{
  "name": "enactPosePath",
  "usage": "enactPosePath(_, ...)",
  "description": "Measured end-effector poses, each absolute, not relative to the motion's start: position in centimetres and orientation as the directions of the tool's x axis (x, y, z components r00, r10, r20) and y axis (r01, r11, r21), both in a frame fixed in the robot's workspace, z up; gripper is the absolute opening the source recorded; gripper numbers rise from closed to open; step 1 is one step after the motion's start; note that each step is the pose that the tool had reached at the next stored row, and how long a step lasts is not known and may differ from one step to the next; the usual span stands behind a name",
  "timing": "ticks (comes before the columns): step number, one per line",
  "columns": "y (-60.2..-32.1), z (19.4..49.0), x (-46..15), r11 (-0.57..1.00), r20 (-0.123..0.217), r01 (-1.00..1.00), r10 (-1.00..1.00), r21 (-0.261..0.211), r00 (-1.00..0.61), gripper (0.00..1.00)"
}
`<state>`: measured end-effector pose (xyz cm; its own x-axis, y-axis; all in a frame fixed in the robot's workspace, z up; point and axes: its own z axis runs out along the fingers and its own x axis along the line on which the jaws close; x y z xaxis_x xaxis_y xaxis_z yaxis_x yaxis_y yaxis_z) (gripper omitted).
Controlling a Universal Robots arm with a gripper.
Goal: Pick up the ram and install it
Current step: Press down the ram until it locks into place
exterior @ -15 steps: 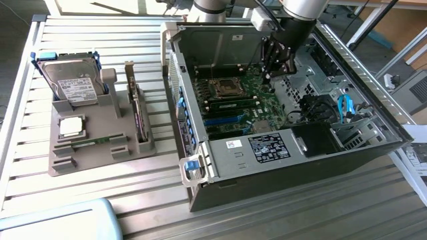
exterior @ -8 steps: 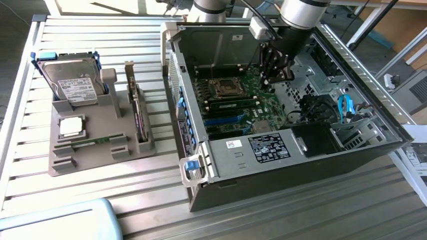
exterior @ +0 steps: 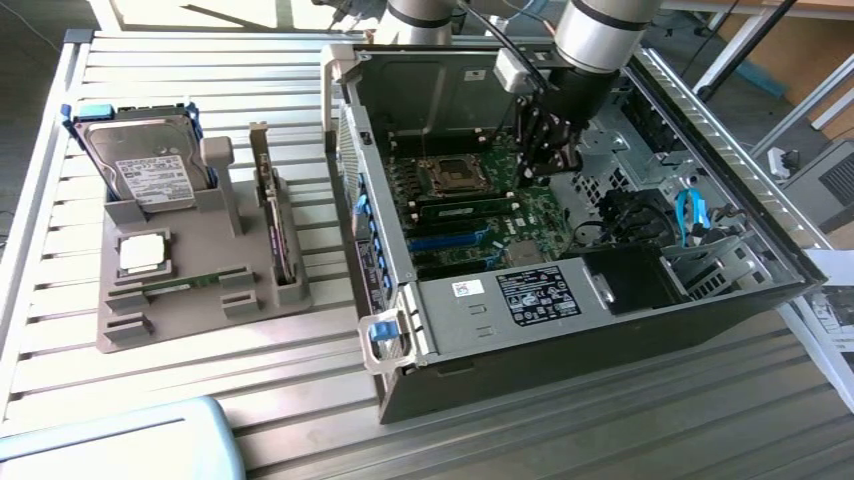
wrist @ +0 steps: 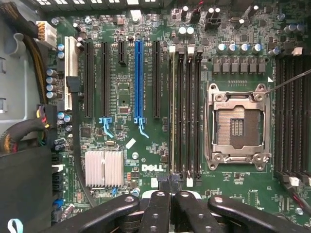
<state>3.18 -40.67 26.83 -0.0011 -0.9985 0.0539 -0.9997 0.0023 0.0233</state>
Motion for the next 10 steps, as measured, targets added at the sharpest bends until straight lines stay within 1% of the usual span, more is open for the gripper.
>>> enactPosePath(10,-40.6,25.0,3.2,0.002,0.054,-1.0,-0.999,0.023,-0.001,0.11)
